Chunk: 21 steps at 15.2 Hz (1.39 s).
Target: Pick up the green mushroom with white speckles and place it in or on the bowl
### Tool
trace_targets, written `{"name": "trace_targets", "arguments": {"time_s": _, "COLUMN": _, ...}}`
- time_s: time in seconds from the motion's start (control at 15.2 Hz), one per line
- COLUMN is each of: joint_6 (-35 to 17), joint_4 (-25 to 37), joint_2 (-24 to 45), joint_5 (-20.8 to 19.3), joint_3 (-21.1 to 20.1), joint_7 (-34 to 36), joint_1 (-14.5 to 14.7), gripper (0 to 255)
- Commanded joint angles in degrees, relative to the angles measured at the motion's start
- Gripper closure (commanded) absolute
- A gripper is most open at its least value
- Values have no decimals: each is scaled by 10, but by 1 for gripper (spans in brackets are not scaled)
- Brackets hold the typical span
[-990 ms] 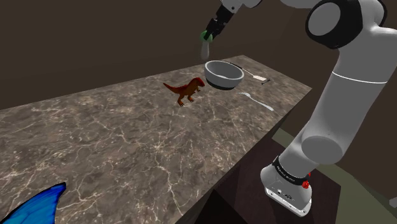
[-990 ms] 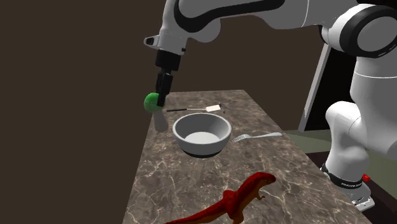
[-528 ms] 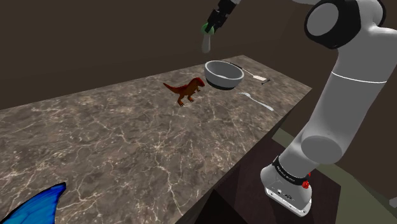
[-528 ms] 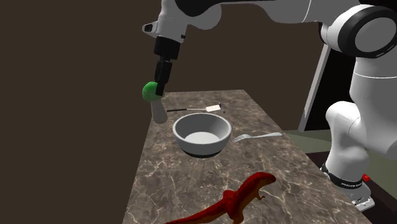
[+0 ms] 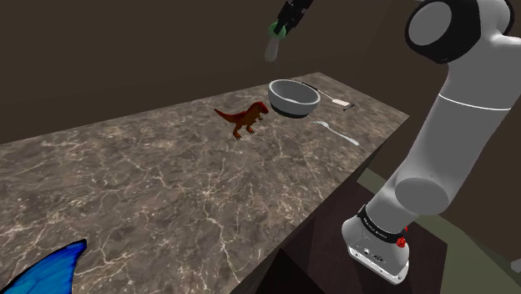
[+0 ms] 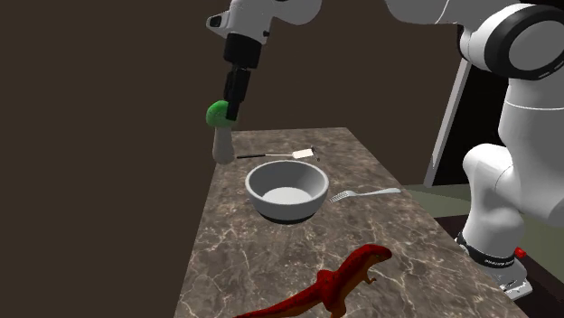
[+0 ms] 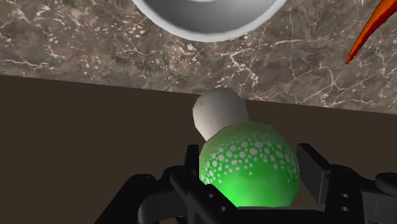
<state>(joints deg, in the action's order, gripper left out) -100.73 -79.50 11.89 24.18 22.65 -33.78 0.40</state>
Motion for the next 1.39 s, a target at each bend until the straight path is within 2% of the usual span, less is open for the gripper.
{"name": "trace_targets", "arguments": {"time_s": 0.0, "joint_6": -4, "joint_4": -47, "joint_2": -46, "joint_5": -16, "joint_3": 4, "joint_7": -2, "joint_1": 6, "gripper": 255}}
{"name": "trace_targets", "arguments": {"time_s": 0.26, "joint_6": -8, "joint_4": -136, "joint_2": -139, "joint_5": -53, "joint_3": 5, "joint_7": -1, "joint_1": 11, "gripper": 255}}
{"name": "trace_targets", "arguments": {"time_s": 0.59, "joint_6": 9, "joint_4": -233, "joint_2": -263, "joint_5": -102, "joint_3": 0, "joint_7": 6, "joint_1": 2, "gripper": 255}}
{"name": "trace_targets", "arguments": {"time_s": 1.32, "joint_6": -74, "joint_4": -332, "joint_2": -279, "joint_5": -102, "joint_3": -3, "joint_7": -14, "joint_1": -2, "gripper": 255}}
